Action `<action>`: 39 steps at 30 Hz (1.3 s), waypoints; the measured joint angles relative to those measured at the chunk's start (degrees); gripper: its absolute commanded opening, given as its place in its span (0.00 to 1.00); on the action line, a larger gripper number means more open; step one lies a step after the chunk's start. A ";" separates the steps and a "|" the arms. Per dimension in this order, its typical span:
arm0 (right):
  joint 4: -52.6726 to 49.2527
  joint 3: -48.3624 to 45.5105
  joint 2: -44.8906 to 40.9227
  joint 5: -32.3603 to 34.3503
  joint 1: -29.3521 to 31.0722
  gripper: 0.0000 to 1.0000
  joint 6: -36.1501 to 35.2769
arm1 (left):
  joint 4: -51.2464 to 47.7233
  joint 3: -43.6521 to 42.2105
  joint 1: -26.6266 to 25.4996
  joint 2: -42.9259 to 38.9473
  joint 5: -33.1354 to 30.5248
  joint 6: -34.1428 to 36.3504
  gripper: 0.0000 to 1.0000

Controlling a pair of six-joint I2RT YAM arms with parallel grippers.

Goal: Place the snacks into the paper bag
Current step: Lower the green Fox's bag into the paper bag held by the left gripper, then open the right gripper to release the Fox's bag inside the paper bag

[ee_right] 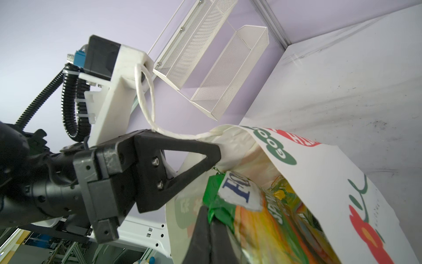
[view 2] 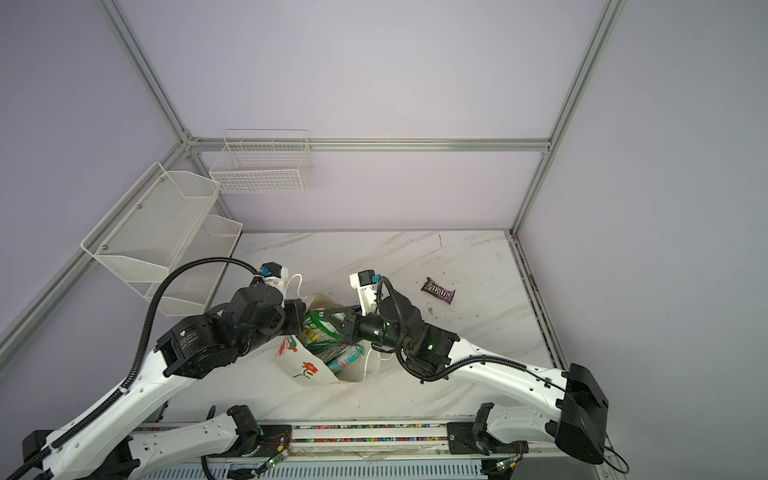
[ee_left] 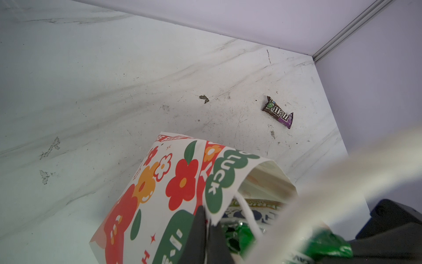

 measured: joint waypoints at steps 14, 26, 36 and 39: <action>2.23 1.44 4.20 -0.02 0.00 0.00 0.83 | 0.04 -0.66 0.15 -1.18 -0.04 -0.35 0.00; 3.41 2.47 3.76 -1.14 0.00 0.67 0.55 | -0.31 -0.81 0.15 -1.46 0.15 -0.70 0.00; -2.49 2.80 -4.81 3.13 0.00 0.71 -2.23 | -0.24 -0.81 0.15 -1.46 0.24 -0.72 0.00; -7.48 2.80 -8.02 5.90 0.00 0.73 -3.17 | -0.24 -0.81 0.15 -1.46 0.24 -0.72 0.00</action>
